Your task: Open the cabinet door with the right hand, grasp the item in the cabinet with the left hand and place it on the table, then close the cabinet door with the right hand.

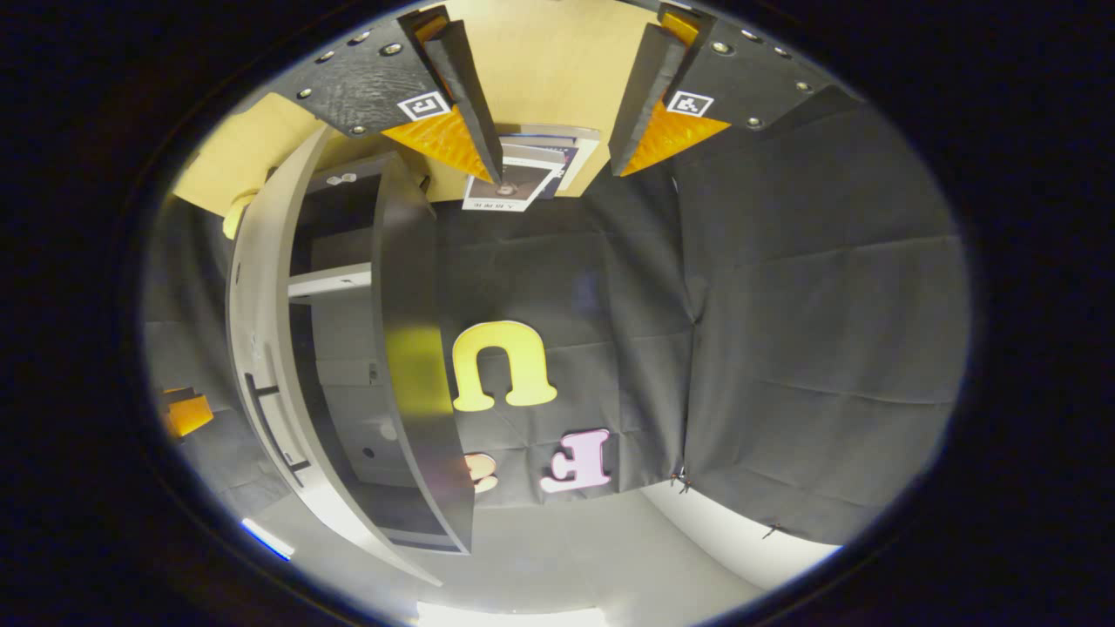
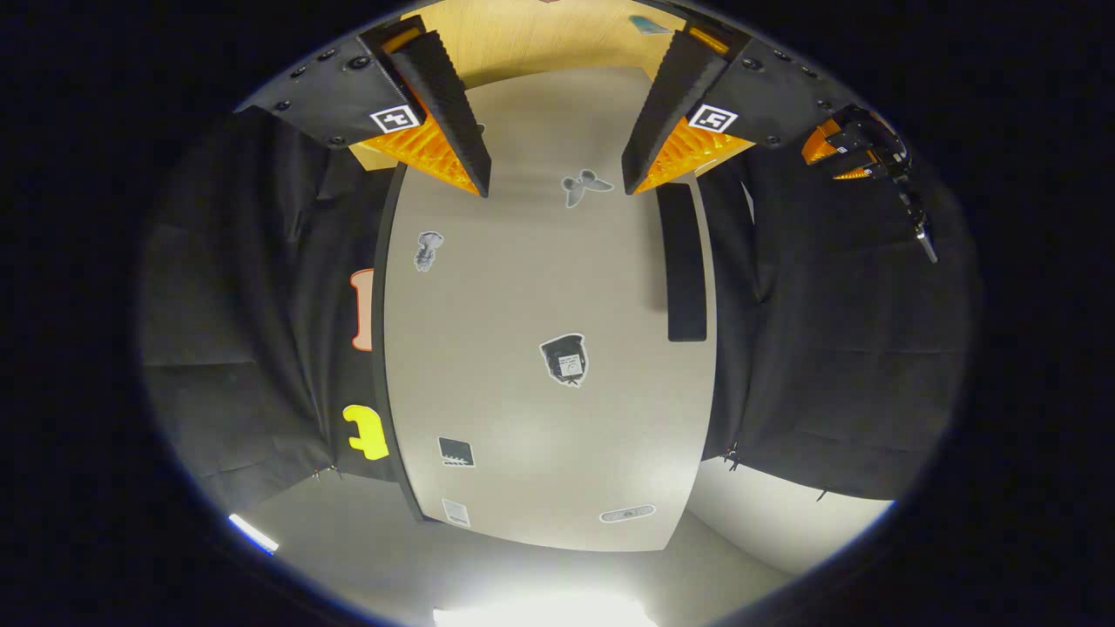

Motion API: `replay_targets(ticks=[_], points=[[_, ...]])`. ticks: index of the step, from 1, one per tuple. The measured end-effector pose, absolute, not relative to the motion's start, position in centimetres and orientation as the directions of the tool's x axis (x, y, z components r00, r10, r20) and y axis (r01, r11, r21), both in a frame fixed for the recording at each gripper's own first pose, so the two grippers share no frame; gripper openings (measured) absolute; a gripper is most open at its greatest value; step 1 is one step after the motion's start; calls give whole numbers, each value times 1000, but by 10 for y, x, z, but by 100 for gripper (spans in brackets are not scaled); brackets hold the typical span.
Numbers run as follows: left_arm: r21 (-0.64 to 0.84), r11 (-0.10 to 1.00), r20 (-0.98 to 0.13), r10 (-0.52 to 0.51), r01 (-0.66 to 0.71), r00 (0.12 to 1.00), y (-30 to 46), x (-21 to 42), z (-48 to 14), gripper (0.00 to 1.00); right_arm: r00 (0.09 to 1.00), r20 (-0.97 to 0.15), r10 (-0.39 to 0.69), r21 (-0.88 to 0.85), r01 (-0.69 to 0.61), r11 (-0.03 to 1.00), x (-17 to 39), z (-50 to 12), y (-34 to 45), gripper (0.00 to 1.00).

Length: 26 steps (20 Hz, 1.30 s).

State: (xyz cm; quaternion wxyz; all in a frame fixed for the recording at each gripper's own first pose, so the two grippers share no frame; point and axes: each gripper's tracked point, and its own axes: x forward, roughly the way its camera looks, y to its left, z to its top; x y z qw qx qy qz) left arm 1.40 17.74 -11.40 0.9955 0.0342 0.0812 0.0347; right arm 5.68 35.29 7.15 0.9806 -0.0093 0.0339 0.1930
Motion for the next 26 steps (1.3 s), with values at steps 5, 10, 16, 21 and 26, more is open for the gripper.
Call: replay_targets(ticks=[5, 10, 16, 21, 26], points=[[66, 996, -136, 68, -59, 988, 139, 21, -93, 74, 927, -69, 369, 4, -370, 929, 60, 73, 309, 96], [87, 994, -111, 72, -62, 991, 96, 21, -58, 74, 935, -64, 348, 16, -347, 938, 65, 73, 257, 96], [108, 993, -65, 58, -51, 996, 44, 21, -26, 75, 947, -52, 317, 24, -316, 948, 61, 73, 193, 96], [106, 994, -59, 32, -25, 998, 7, 20, -15, 74, 958, -49, 282, 44, -280, 959, 58, 65, 148, 93], [124, 992, -49, 4, 2, 999, -21, 20, -3, 75, 968, -68, 241, 70, -236, 969, 55, 47, 116, 93]])
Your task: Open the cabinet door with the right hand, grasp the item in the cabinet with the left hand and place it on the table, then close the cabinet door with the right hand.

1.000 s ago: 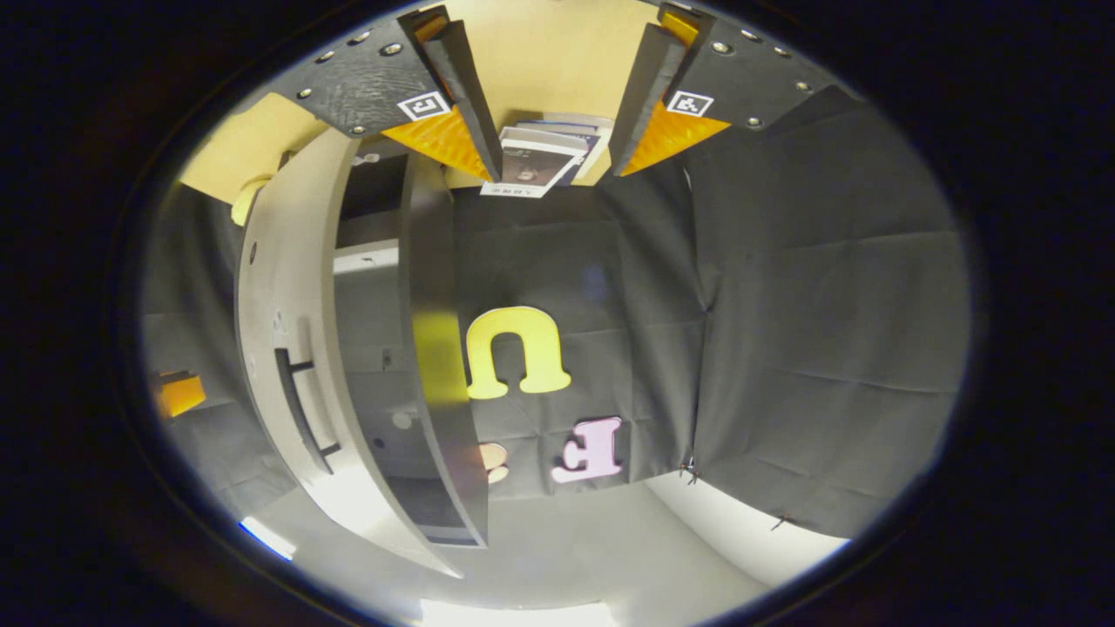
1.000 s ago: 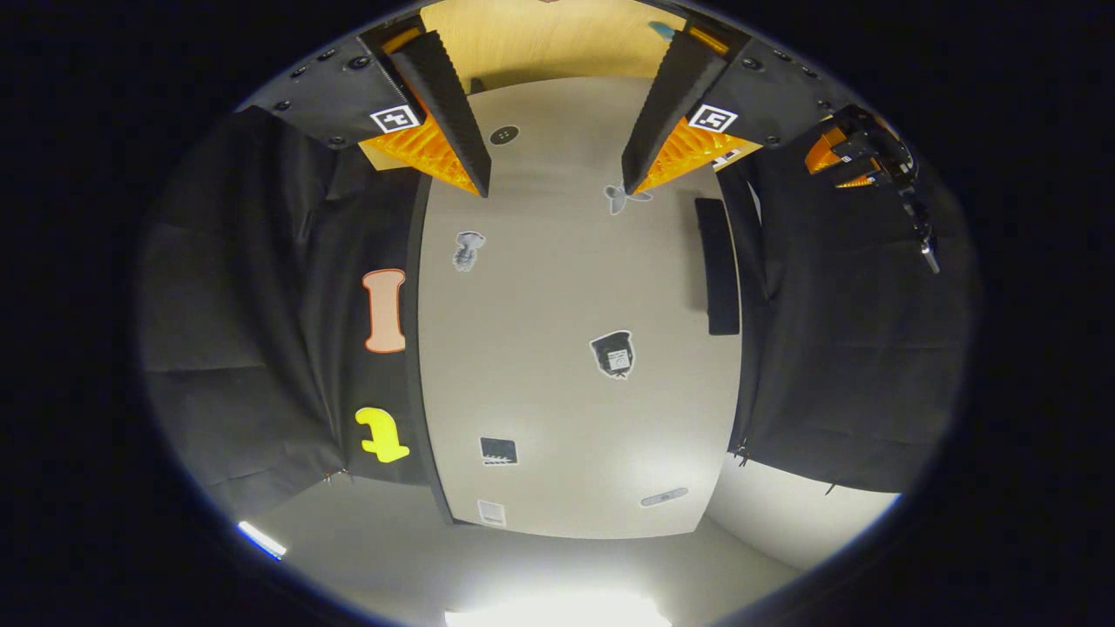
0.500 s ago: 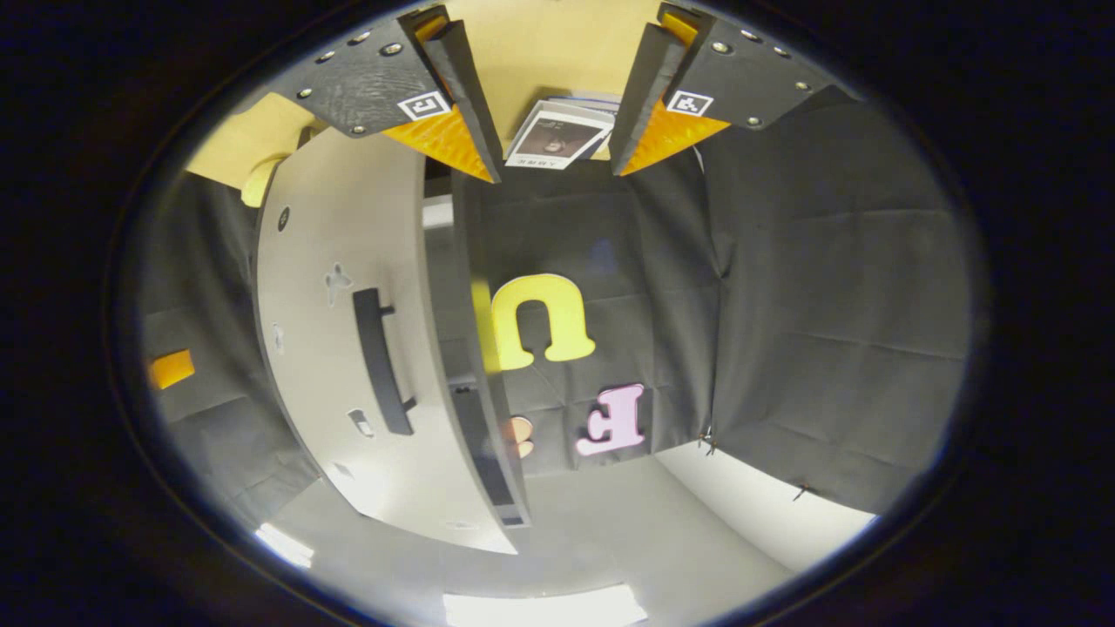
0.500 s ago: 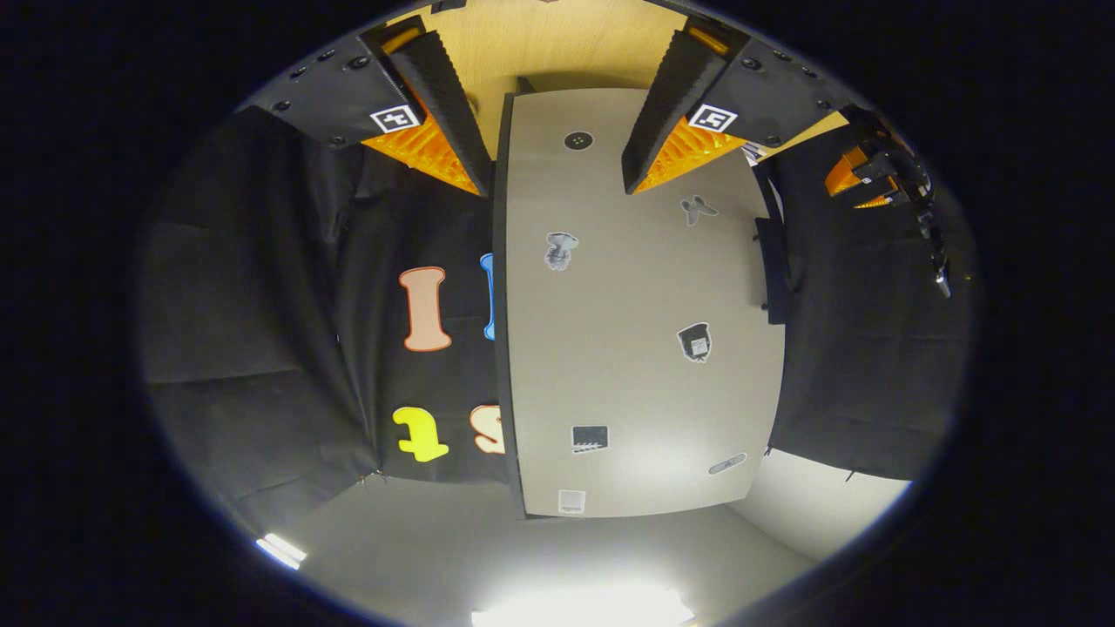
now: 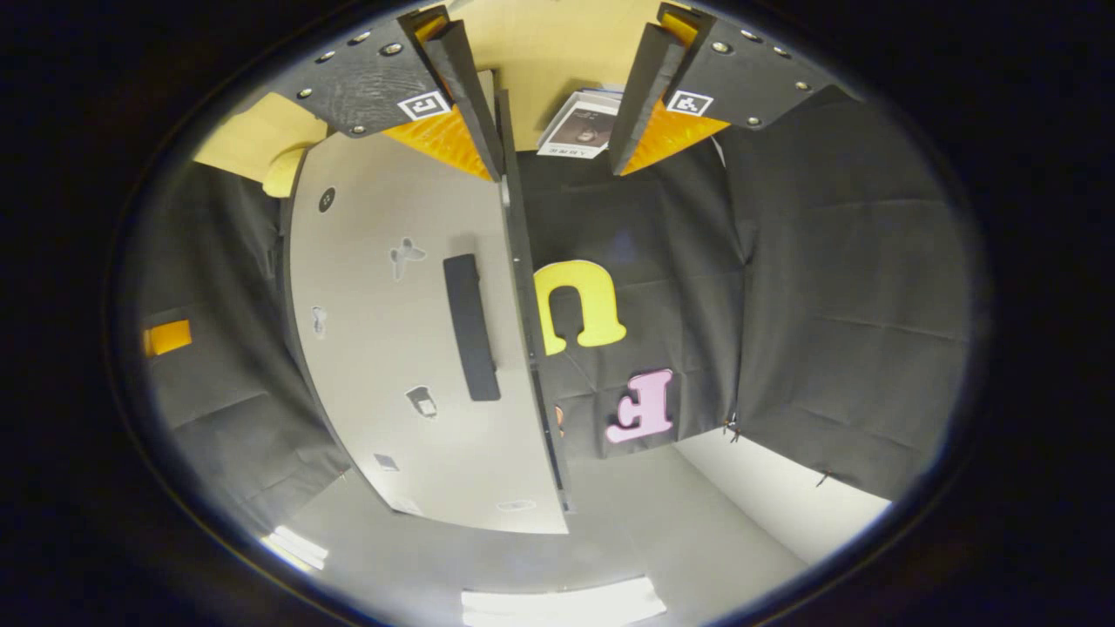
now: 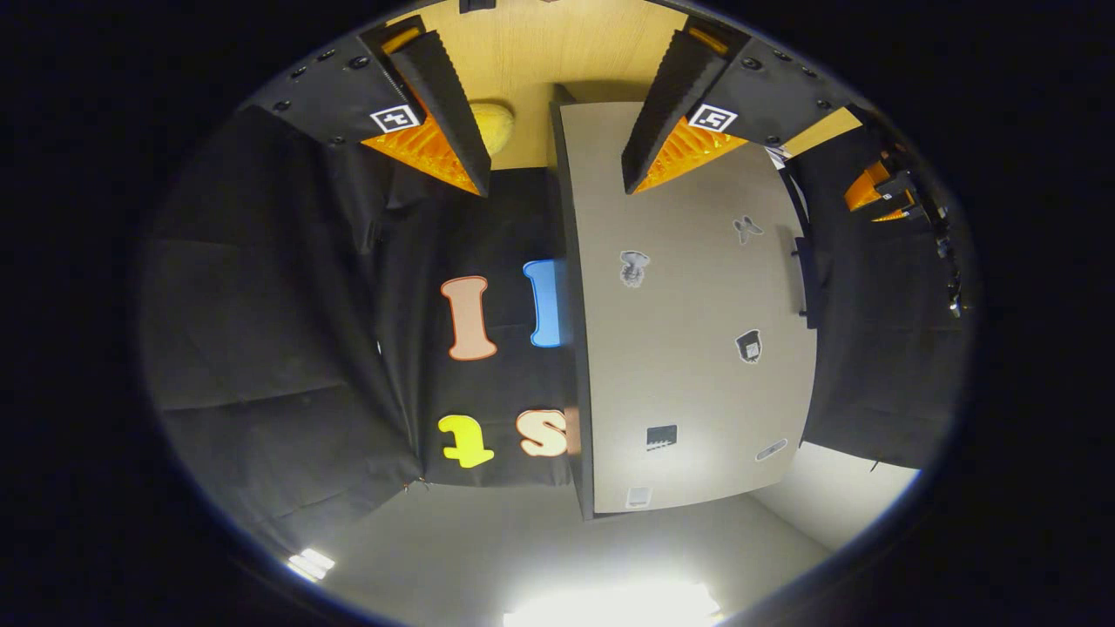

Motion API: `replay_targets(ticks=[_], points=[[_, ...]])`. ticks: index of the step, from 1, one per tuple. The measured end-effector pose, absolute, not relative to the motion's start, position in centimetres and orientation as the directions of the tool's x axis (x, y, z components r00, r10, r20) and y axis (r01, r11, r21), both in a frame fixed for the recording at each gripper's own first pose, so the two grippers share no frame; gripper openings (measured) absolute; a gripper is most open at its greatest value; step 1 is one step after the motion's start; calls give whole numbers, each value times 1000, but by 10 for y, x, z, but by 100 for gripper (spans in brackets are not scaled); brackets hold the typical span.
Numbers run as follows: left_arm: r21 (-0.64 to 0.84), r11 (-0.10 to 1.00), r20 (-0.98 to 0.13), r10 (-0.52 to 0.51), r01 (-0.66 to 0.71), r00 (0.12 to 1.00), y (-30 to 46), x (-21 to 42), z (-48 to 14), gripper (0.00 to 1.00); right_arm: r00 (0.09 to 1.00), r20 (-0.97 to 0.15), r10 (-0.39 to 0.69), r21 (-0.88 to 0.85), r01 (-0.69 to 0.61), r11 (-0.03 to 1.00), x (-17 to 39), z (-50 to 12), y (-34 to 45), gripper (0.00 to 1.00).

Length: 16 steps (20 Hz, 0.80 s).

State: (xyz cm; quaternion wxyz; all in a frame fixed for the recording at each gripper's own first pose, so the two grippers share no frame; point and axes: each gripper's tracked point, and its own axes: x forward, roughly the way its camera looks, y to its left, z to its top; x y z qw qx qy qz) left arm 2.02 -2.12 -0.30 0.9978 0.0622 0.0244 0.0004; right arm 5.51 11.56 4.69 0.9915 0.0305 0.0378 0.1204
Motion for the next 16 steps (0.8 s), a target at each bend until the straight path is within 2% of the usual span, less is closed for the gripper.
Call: replay_targets(ticks=[2, 6, 7, 9, 10, 11, 13, 14, 16], points=[[127, 992, -44, -5, 11, 999, -30, 20, 0, 74, 971, -69, 227, 83, -222, 972, 55, 44, 104, 96], [125, 992, -45, -14, 19, 999, -36, 20, -4, 74, 975, -67, 212, 76, -207, 975, 52, 42, 93, 95], [124, 992, -46, -15, 20, 999, -37, 19, -4, 74, 976, -67, 208, 68, -203, 977, 52, 42, 91, 92], [125, 992, -47, -13, 19, 999, -38, 18, 0, 74, 976, -65, 206, 57, -202, 978, 50, 41, 90, 95], [125, 992, -46, -12, 17, 999, -37, 18, 1, 74, 976, -65, 209, 55, -205, 977, 49, 41, 91, 92], [125, 992, -46, -10, 16, 999, -37, 17, 2, 74, 975, -65, 211, 53, -207, 977, 49, 41, 91, 95], [125, 992, -46, -6, 12, 999, -36, 16, 3, 74, 975, -64, 213, 49, -210, 977, 48, 41, 93, 92], [124, 992, -48, -5, 11, 999, -35, 16, 2, 75, 975, -63, 214, 49, -211, 976, 48, 42, 93, 95], [121, 993, -49, -1, 6, 999, -32, 15, 1, 75, 974, -61, 219, 51, -216, 975, 47, 44, 95, 95]])
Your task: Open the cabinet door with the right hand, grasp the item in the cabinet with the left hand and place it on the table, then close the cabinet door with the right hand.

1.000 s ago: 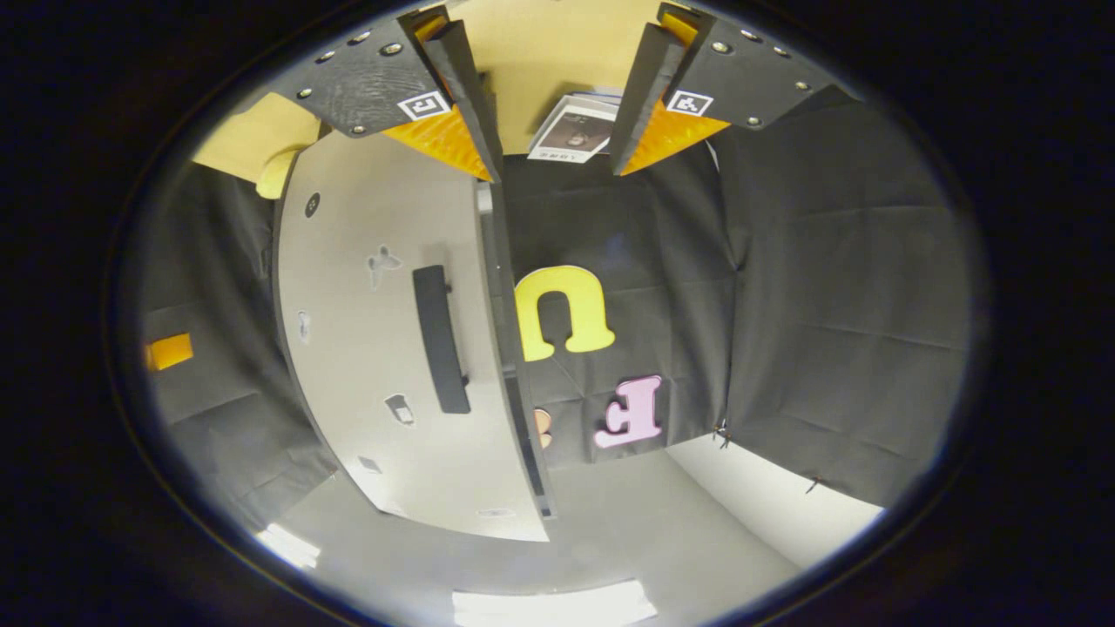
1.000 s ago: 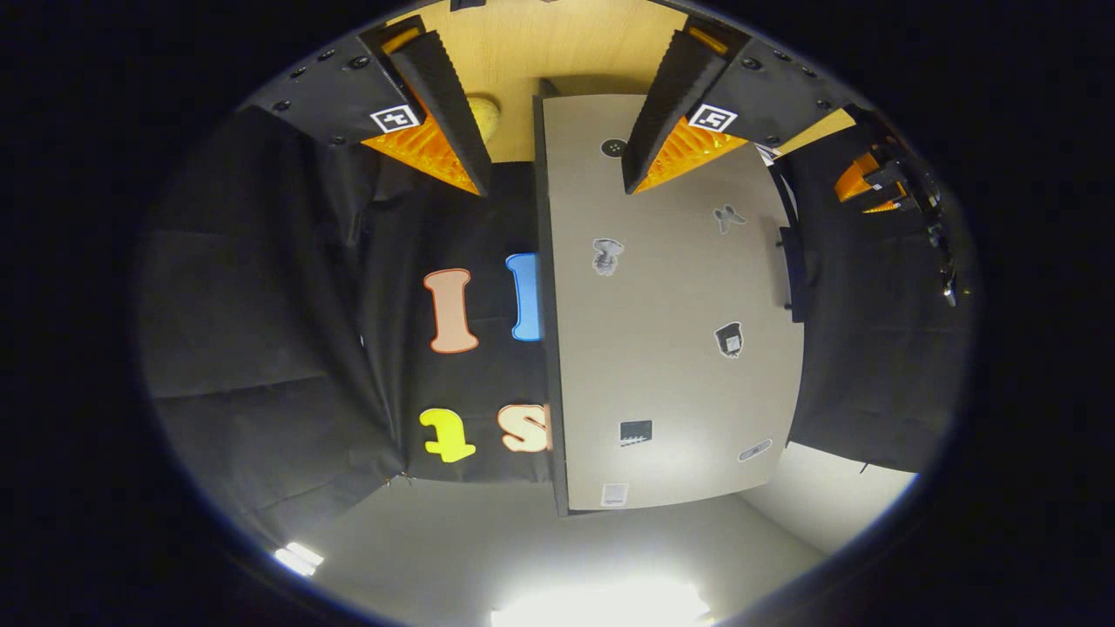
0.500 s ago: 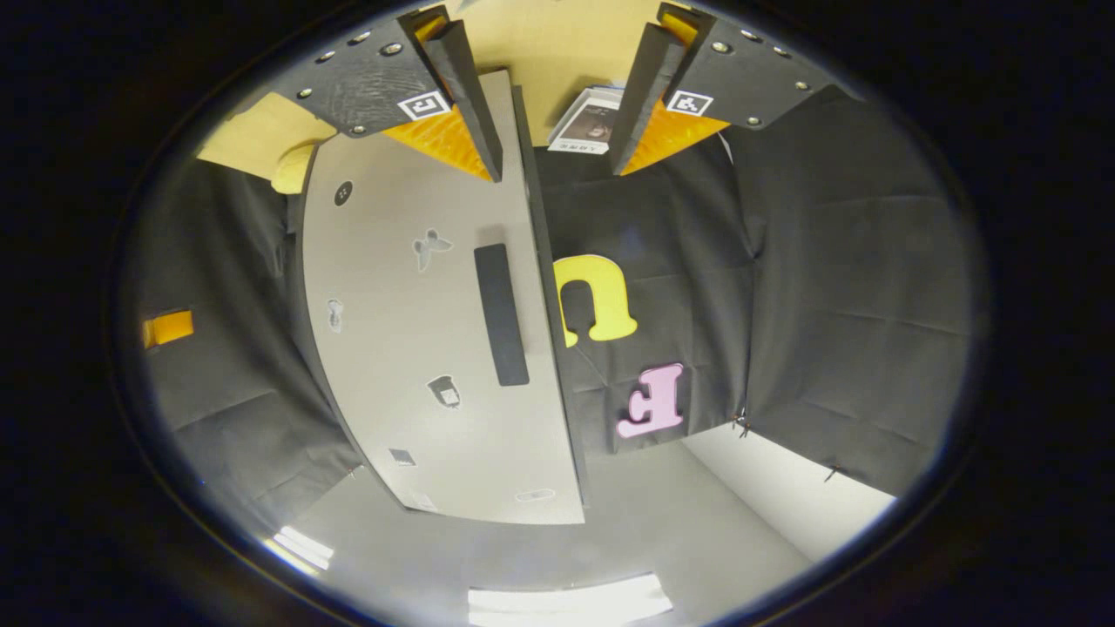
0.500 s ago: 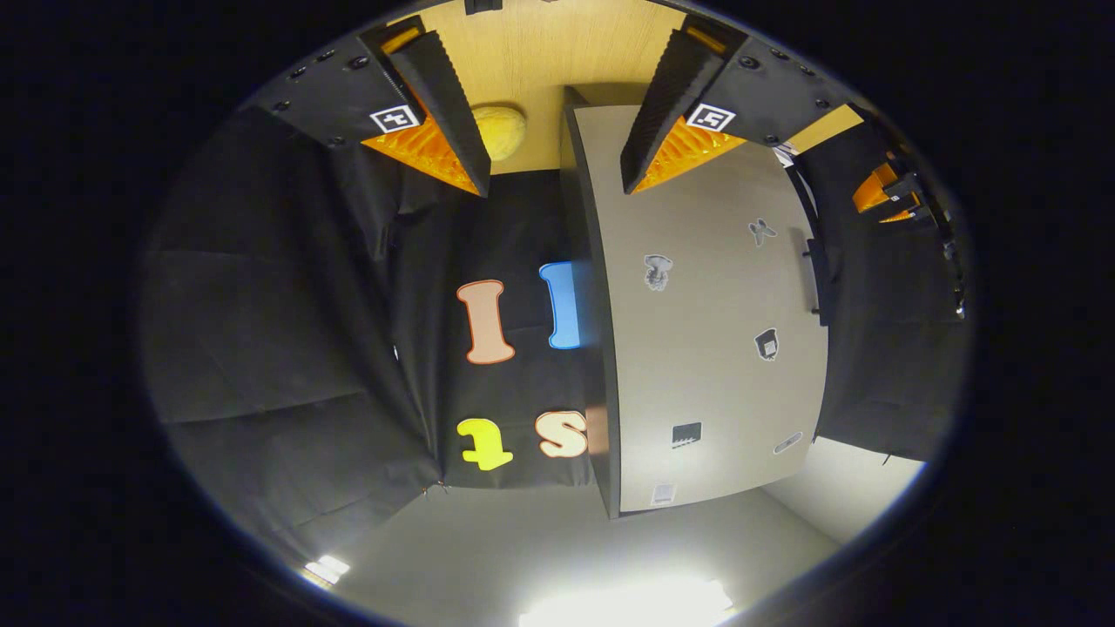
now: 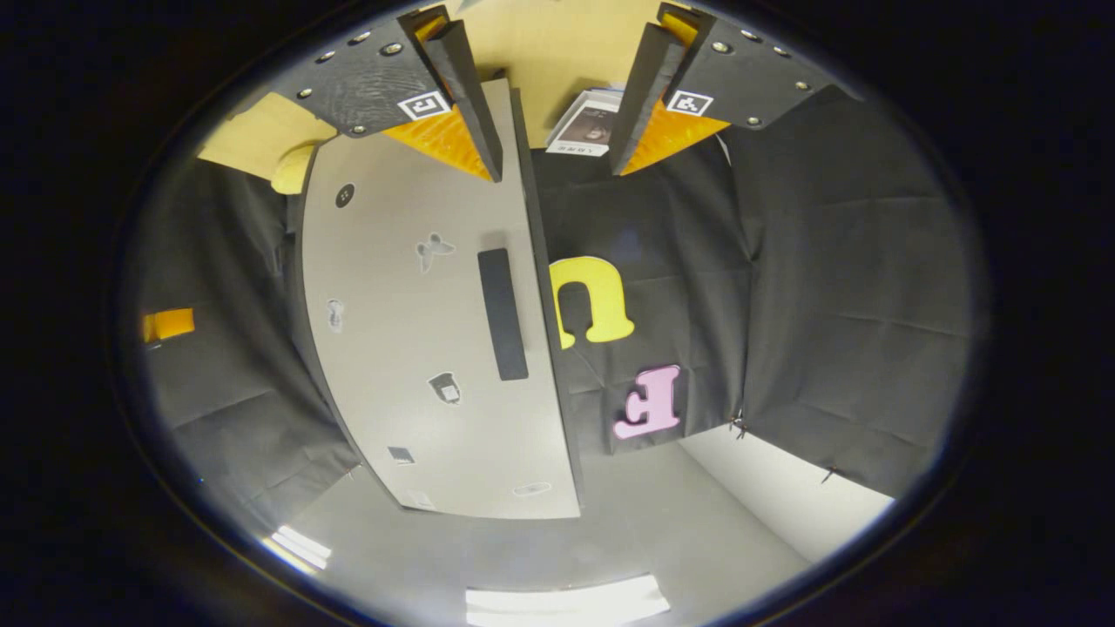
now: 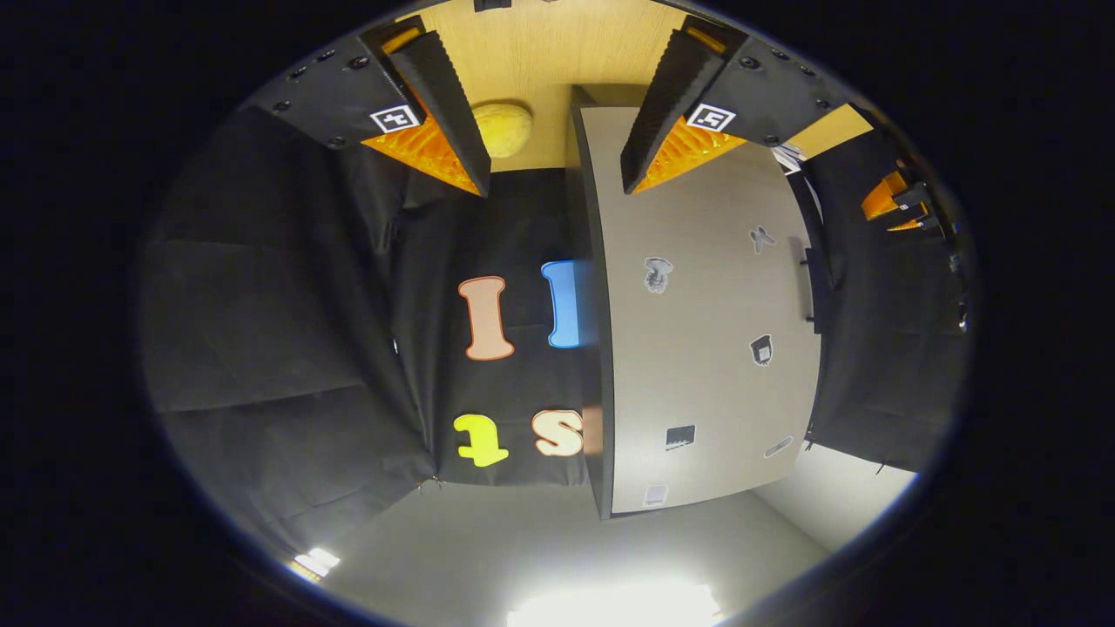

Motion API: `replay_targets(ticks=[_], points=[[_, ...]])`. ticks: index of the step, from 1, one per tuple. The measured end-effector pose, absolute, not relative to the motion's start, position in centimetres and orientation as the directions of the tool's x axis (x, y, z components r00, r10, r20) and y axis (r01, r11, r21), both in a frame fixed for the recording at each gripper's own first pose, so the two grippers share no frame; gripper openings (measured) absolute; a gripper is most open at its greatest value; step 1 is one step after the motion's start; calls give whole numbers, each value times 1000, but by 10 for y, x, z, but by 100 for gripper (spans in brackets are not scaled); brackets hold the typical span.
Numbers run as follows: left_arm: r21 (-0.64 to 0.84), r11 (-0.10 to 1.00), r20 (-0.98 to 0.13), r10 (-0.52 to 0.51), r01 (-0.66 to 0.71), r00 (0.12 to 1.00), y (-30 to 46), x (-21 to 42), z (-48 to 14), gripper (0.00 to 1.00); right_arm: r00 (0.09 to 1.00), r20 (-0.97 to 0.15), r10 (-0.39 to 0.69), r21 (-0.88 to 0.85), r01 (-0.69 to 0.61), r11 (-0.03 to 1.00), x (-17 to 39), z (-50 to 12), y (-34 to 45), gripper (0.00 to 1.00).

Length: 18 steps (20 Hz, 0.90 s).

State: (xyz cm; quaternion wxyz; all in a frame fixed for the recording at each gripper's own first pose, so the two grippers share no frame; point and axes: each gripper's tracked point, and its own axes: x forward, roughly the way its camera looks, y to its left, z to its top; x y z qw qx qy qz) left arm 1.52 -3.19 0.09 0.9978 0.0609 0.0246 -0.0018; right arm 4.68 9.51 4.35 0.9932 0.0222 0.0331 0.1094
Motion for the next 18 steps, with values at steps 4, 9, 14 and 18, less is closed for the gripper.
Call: replay_targets(ticks=[4, 9, 14, 18], points=[[122, 993, -47, 2, 4, 999, -27, 16, 2, 74, 973, -53, 225, 41, -223, 974, 45, 47, 99, 92], [125, 992, -45, -2, 7, 999, -28, 15, 2, 74, 971, -55, 234, 30, -233, 972, 43, 48, 103, 92], [122, 993, -40, 1, 4, 999, -26, 15, 3, 74, 970, -45, 237, 27, -236, 971, 42, 53, 104, 95], [124, 992, -38, 3, 1, 999, -25, 14, 2, 74, 970, -45, 238, 21, -237, 971, 43, 52, 105, 92]])
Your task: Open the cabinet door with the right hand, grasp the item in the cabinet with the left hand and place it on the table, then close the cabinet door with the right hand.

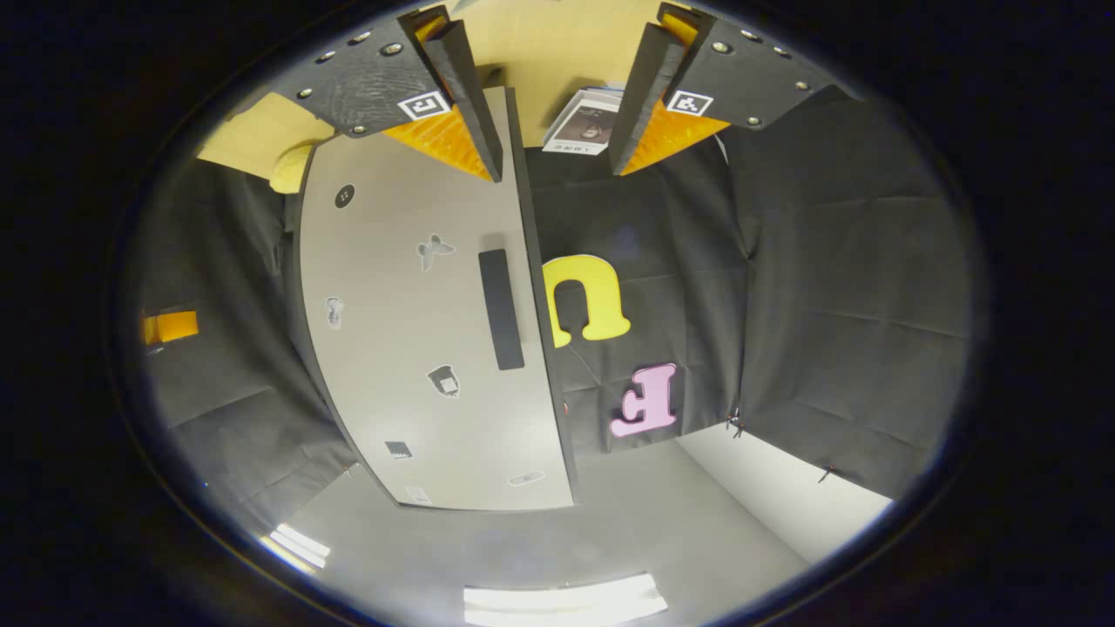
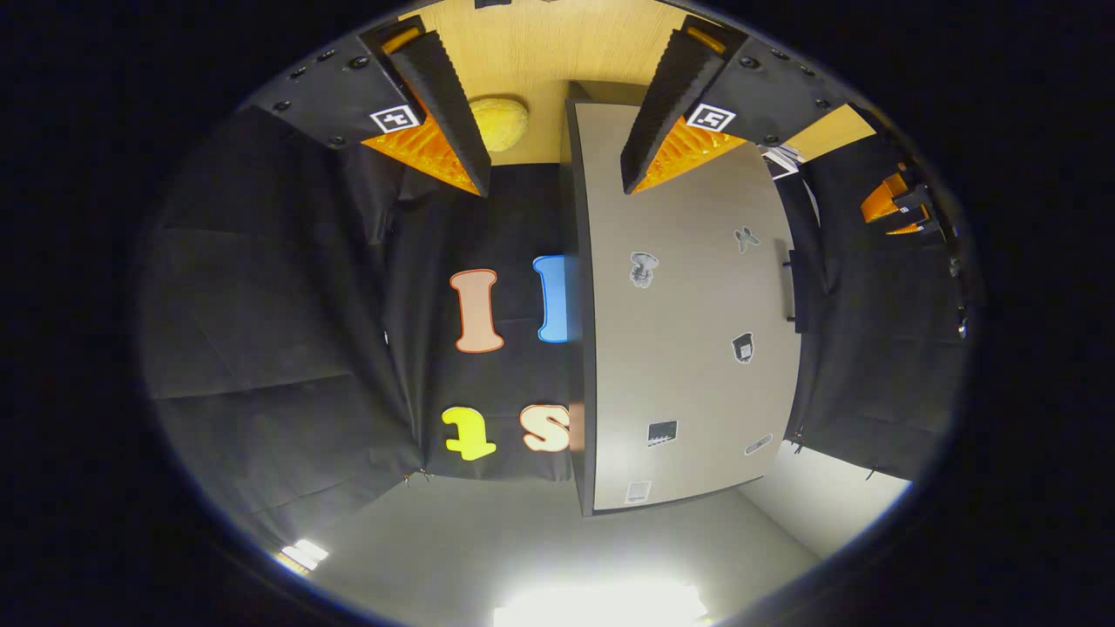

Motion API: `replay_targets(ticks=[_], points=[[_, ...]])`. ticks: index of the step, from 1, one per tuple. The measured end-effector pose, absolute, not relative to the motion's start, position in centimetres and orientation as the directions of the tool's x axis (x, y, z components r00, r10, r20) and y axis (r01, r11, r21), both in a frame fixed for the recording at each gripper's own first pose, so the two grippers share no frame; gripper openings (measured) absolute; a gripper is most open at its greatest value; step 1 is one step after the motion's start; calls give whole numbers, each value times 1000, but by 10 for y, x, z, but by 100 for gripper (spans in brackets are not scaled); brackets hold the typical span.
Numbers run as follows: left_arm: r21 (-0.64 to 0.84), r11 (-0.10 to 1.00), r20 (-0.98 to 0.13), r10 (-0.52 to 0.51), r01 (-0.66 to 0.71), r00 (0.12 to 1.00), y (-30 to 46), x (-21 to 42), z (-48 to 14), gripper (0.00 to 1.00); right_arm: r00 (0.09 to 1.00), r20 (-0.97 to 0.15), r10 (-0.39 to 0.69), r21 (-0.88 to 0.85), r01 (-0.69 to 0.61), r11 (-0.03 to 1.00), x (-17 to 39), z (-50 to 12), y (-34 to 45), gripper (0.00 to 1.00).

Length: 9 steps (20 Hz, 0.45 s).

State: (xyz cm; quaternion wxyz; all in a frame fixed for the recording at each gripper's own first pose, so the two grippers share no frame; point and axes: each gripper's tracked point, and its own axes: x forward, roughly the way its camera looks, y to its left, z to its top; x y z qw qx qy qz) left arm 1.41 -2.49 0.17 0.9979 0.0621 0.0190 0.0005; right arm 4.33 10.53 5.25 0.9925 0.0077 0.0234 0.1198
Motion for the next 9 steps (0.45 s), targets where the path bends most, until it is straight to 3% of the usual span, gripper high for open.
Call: replay_targets(ticks=[9], points=[[120, 993, -34, 7, -3, 999, -24, 15, 3, 74, 972, -37, 232, 31, -230, 973, 44, 54, 106, 95]])
